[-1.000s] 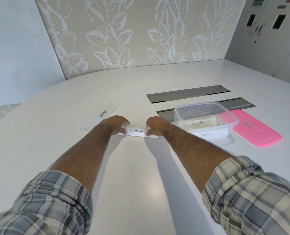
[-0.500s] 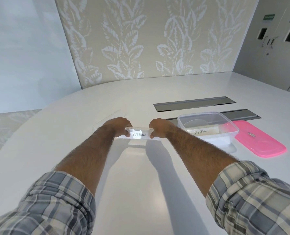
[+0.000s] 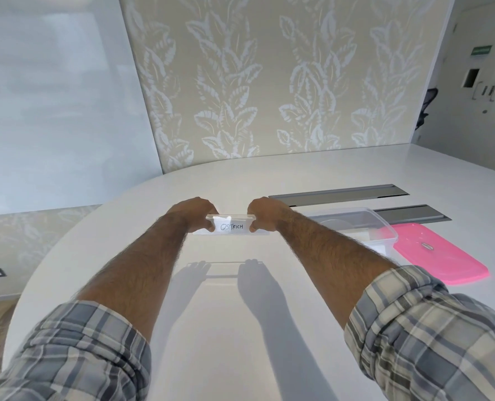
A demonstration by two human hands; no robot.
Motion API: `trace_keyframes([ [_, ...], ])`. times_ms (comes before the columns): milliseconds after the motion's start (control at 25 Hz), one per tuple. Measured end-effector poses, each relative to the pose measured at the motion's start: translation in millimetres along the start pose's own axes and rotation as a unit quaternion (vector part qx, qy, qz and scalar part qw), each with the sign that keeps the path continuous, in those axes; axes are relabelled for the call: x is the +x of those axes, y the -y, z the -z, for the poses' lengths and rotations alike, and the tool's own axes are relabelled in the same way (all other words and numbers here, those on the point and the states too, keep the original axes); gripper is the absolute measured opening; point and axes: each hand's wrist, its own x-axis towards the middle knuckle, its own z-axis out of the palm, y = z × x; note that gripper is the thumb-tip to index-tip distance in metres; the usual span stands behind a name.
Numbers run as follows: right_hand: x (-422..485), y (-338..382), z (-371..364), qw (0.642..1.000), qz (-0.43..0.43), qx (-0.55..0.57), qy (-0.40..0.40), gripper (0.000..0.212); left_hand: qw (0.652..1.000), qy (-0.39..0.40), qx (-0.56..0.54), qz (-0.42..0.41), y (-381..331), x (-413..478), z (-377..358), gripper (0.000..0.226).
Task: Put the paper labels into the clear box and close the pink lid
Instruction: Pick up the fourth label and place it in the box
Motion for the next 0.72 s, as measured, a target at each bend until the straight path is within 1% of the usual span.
trace_keyframes([
  [120, -8.4, 3.9, 16.2, 1.000, 0.016, -0.003, -0.008, 0.048, 1.000, -0.014, 0.004, 0.019, -8.3, -15.8, 14.4, 0.040],
  [360, -26.0, -7.9, 47.9, 0.999, 0.034, -0.004, -0.034, 0.052, 0.998, -0.043, 0.009, 0.045, -33.4, -34.6, 42.3, 0.044],
  [720, -57.2, -68.0, 80.3, 0.998, 0.029, -0.004, -0.060, 0.055, 0.998, -0.062, 0.009, 0.028, -104.0, -26.7, 63.1, 0.045],
])
